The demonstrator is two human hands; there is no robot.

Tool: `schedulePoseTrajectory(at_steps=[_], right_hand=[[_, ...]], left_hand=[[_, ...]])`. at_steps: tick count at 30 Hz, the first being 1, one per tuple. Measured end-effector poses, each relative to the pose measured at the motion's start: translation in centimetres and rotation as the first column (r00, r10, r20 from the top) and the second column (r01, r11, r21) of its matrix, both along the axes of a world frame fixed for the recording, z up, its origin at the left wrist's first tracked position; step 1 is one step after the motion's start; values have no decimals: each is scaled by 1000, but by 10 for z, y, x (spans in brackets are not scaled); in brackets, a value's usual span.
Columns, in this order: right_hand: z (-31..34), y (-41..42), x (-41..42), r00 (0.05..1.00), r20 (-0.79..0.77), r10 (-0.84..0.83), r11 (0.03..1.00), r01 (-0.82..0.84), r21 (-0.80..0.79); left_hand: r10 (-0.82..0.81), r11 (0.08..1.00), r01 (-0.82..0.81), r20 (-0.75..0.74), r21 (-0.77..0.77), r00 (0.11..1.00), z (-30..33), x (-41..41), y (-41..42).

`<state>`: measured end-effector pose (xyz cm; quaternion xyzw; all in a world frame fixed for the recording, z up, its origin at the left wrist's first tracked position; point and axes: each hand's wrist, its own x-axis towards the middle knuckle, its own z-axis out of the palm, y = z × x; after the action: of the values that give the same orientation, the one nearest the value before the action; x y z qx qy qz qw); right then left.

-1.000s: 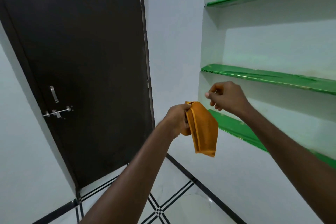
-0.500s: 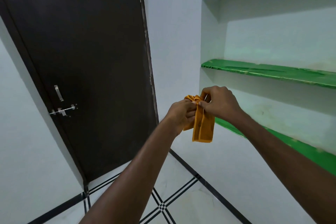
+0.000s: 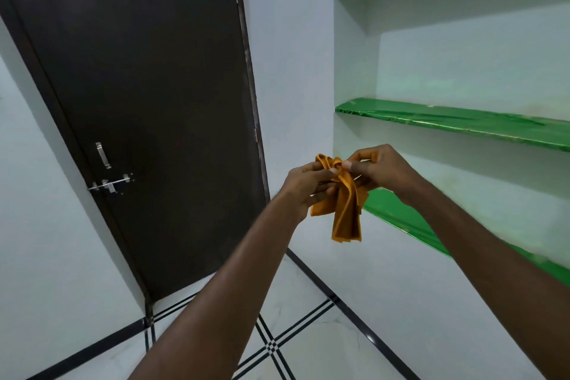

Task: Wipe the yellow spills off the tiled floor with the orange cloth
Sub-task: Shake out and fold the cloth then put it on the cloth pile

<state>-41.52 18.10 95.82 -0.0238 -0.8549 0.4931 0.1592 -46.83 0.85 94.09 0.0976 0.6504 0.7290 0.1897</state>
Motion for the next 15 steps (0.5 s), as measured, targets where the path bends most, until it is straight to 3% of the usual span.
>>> schedulePoseTrajectory(at_steps=[5,7,10,12,15], right_hand=[[-1,4,-5,988,-116,-103,953,131,274],[1,9,-4,982,-139,-124,948,159,274],[0,17,2,974,-173,-150,967,181,180],[-4,25,1,961,-167,-221,973,229,33],[-4,38,-2,954,23,-299,911,292,-290]], left_hand=[[38,999,-38,-25,-33,999,-1,3,19],[54,997,-55,-27,-50,998,1,3,22],[102,993,-102,-18,-64,995,5,3,27],[125,990,-125,3,-67,992,8,4,29],[136,988,-133,29,-81,990,10,6,29]])
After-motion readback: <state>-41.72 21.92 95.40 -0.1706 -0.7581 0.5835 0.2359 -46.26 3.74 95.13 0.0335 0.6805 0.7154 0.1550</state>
